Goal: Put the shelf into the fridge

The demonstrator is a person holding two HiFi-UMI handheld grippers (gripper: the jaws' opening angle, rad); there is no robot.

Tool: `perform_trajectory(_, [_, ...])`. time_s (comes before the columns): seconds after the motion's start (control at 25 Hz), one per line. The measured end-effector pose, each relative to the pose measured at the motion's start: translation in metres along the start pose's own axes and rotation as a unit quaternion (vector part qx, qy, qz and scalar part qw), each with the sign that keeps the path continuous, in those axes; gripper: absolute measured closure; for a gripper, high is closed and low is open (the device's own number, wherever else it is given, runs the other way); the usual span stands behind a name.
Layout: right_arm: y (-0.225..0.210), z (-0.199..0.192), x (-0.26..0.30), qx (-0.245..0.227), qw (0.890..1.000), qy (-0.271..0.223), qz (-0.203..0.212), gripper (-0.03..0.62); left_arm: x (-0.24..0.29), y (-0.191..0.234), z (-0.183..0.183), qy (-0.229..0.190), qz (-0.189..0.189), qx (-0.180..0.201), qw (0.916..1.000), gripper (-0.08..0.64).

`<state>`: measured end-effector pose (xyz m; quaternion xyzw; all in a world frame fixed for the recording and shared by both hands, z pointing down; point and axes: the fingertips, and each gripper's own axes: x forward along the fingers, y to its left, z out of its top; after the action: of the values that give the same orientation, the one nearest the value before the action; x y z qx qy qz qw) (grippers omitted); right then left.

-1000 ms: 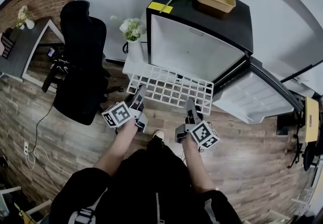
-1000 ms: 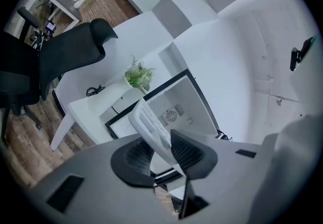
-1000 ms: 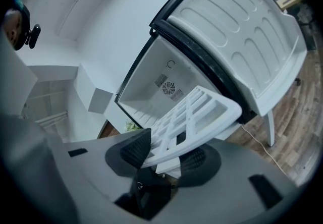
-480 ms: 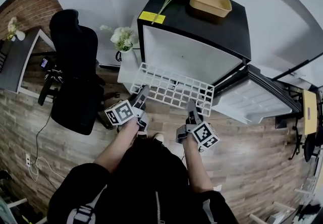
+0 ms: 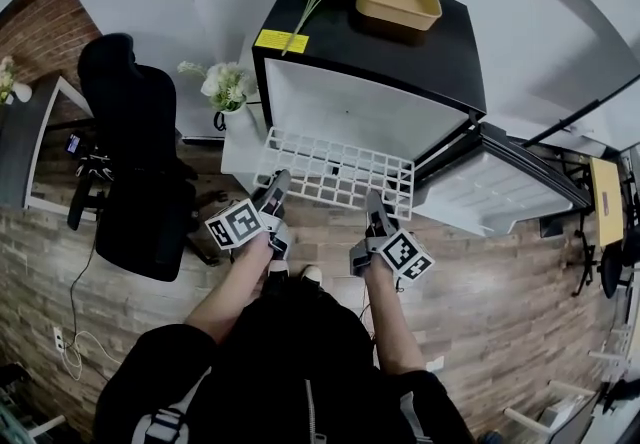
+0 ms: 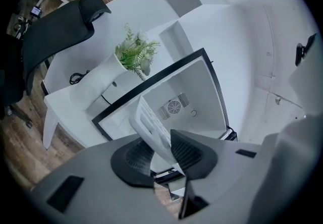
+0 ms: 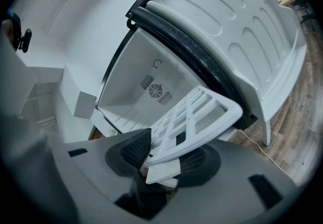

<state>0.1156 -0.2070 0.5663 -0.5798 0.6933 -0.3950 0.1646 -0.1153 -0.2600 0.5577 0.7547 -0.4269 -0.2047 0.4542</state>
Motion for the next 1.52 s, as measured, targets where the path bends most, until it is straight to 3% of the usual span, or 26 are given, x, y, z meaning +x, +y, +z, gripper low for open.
perform_trajectory(1.52, [-0.018, 0.022, 0.039, -0.005, 1.0, -0.01, -0.007, 0.442, 0.048, 0.015, 0.006, 0.01, 0.001, -0.013, 0.9999, 0.457])
